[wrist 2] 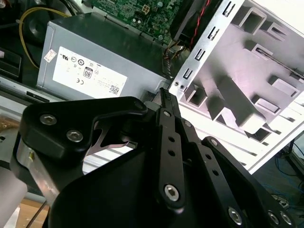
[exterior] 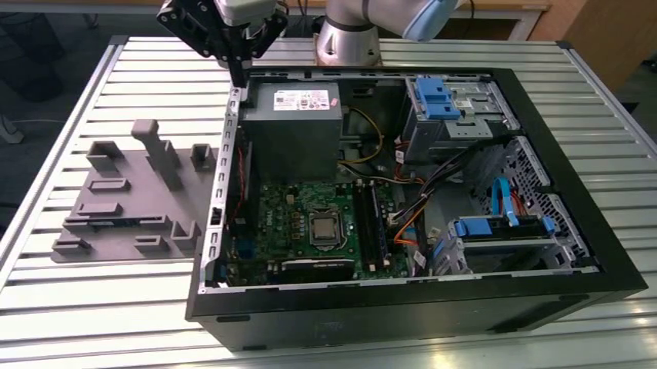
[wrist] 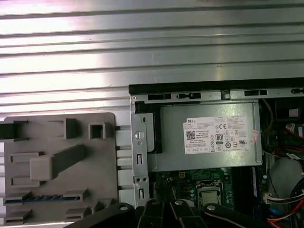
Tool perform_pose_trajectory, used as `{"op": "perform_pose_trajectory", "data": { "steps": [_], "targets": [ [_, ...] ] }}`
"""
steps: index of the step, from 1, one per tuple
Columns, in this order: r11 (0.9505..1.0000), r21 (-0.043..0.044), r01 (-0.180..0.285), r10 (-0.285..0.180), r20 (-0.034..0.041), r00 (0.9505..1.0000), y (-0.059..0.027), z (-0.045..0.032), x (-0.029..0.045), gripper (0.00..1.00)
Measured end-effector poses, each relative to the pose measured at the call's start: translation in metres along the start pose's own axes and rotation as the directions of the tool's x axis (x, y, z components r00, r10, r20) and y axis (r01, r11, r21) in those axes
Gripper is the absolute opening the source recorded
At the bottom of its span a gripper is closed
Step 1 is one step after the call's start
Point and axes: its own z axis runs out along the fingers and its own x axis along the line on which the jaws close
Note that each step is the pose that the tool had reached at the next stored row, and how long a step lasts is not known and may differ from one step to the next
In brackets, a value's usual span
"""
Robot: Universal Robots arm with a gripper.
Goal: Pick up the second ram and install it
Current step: 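Reach for the second ram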
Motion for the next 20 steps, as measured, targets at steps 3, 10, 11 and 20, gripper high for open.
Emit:
{"op": "perform_pose_trajectory", "data": {
  "steps": [3,10,11,20],
  "targets": [
    [1.0,0.0,0.0,0.0,0.0001,1.0,-0.0002,0.0001,0.0027,0.11],
    [1.0,0.0,0.0,0.0,0.0,1.0,-0.0007,0.0002,0.0087,0.11],
    [1.0,0.0001,0.0,0.0,0.0,1.0,-0.0007,0.0002,0.0096,0.11],
    [1.0,0.0,0.0,0.0,0.0,1.0,-0.0013,0.0004,0.0171,0.11]
  ]
}}
